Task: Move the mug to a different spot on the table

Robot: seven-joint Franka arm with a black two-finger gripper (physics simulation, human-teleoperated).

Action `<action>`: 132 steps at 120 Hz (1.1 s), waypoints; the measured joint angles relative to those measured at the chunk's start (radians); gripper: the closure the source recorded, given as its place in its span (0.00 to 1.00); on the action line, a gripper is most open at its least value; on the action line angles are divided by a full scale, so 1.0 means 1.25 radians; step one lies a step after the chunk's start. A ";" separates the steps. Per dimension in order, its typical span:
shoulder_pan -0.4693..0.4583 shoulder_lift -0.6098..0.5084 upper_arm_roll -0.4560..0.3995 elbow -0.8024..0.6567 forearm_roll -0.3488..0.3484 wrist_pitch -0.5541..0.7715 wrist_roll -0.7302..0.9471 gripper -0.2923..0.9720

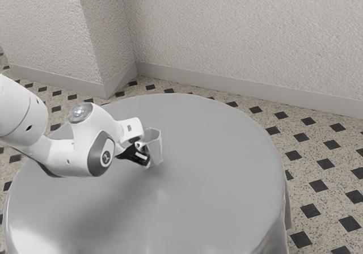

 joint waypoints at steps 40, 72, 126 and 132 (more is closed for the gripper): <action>-0.036 0.078 -0.002 0.063 -0.015 0.030 0.005 0.79; -0.027 0.091 -0.001 0.064 -0.034 0.037 0.007 0.80; -0.026 0.083 -0.001 0.055 -0.035 0.029 0.004 0.40; -0.025 0.068 -0.001 0.054 -0.035 0.025 0.004 0.37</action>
